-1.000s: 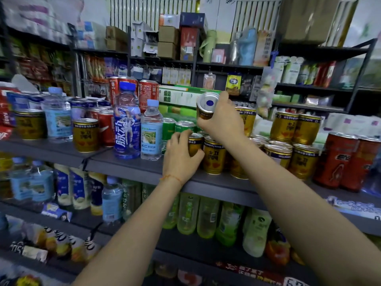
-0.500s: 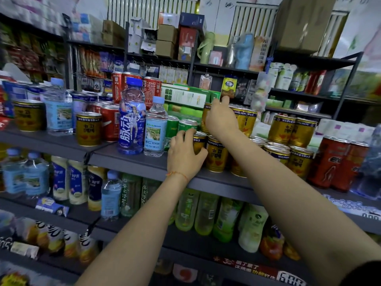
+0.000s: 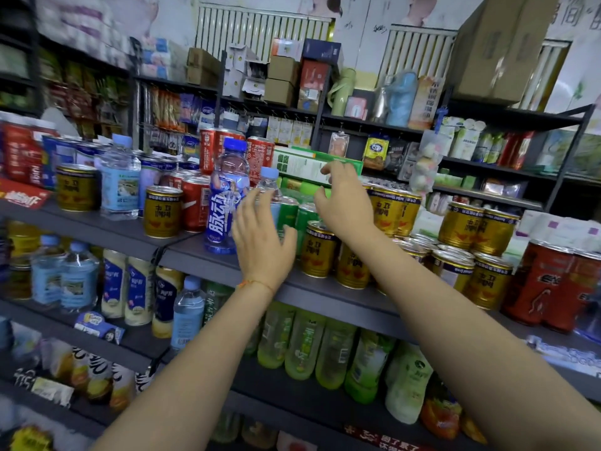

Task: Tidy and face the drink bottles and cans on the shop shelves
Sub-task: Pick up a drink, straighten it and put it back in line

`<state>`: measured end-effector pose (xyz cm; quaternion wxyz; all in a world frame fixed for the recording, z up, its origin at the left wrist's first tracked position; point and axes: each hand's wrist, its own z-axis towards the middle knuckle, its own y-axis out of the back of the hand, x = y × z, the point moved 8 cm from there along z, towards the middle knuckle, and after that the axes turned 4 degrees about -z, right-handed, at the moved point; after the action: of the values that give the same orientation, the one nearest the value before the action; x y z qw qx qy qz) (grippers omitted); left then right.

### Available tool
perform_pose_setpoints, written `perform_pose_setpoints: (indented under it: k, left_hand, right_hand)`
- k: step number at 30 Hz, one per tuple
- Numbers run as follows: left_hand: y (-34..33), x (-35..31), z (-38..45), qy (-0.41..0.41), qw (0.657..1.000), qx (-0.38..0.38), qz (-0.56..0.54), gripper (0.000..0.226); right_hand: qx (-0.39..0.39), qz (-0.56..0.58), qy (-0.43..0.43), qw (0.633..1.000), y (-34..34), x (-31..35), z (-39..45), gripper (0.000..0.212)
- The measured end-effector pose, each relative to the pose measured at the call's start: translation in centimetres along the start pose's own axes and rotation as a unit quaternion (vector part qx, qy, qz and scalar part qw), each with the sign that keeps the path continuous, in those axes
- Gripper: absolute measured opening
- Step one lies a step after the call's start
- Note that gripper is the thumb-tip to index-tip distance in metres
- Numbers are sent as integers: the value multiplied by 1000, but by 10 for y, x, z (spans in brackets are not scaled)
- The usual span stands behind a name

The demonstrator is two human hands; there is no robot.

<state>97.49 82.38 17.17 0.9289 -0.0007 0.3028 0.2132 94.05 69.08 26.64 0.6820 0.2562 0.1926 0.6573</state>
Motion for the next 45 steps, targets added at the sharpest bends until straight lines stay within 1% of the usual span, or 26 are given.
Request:
perform_pose_setpoints:
  k: [1, 2, 4, 5, 7, 9, 10, 12, 15, 18, 21, 22, 24, 26, 28, 29, 30, 32, 33, 34, 35, 37, 38, 41, 43, 45]
  left_hand:
    - [10, 13, 4, 12, 999, -18, 41, 70]
    - [16, 27, 7, 21, 996, -16, 84, 77]
    - [14, 50, 7, 32, 988, 26, 147, 92]
    - [9, 60, 6, 44, 985, 50, 160, 98]
    - [3, 73, 3, 68, 983, 73, 155, 103]
    - [2, 74, 4, 71, 983, 75, 149, 104]
    - [3, 73, 4, 71, 984, 77, 144, 104]
    - [4, 73, 4, 71, 985, 78, 135, 104]
    - [6, 72, 4, 70, 986, 78, 127, 102]
    - [7, 69, 4, 62, 989, 67, 113, 89]
    - [13, 66, 4, 64, 994, 43, 76, 72]
    - [16, 61, 3, 64, 996, 36, 57, 69]
    - [23, 34, -4, 51, 998, 41, -26, 68]
    - [25, -4, -11, 47, 987, 93, -121, 64]
    - [22, -42, -18, 73, 967, 153, -192, 53]
    - [17, -55, -22, 105, 948, 178, -242, 44]
    - [9, -67, -28, 158, 916, 209, -305, 34]
    - [-14, -92, -52, 264, 821, 284, -418, 26]
    - [-25, -108, -68, 290, 782, 316, -452, 29]
    - [-36, -125, -83, 299, 758, 342, -468, 33]
    - [-48, -144, -99, 298, 749, 356, -473, 35]
    - [-69, -181, -127, 288, 757, 345, -474, 29]
    - [-79, -199, -142, 284, 765, 333, -473, 30]
    - [-105, -263, -188, 262, 785, 331, -454, 53]
    - [-118, -306, -219, 240, 790, 333, -455, 52]
    - [-133, -345, -245, 207, 797, 330, -463, 42]
  right_hand:
    - [24, 55, -13, 998, -8, 9, 2, 38]
    - [58, 103, -38, 992, -21, 16, 4, 40]
    - [133, 176, -84, 972, -53, 31, 5, 48]
    - [159, 192, -94, 964, -66, 39, 5, 53]
    - [159, 180, -97, 966, -88, 47, 10, 69]
    - [154, 158, -87, 971, -118, 39, 24, 89]
    - [159, 150, -84, 972, -133, 33, 32, 93]
    - [165, 133, -88, 973, -121, 40, 29, 95]
    - [146, 147, -96, 974, -97, 47, 16, 83]
    - [127, 260, -75, 954, -80, 52, -1, 67]
    - [90, 310, -51, 945, -55, 51, -17, 59]
    - [80, 327, -51, 940, -46, 49, -21, 56]
    - [74, 375, -66, 922, -25, 39, -28, 47]
    - [97, 451, -101, 882, -8, 27, -36, 37]
    - [125, 532, -142, 825, 5, 11, -47, 35]
    - [129, 558, -161, 804, 13, 1, -53, 38]
    - [129, 576, -176, 788, 22, -10, -60, 37]
    - [123, 586, -201, 775, 41, -37, -77, 27]
    - [122, 589, -212, 770, 52, -53, -87, 24]
    - [119, 590, -224, 766, 63, -70, -99, 24]
    - [114, 588, -233, 766, 76, -88, -111, 25]
    - [106, 581, -254, 766, 103, -127, -138, 24]
    - [101, 575, -260, 769, 118, -147, -152, 25]
    - [70, 508, -266, 816, 171, -211, -193, 38]
    - [64, 446, -262, 854, 211, -250, -223, 38]
    - [87, 391, -253, 881, 243, -282, -254, 40]
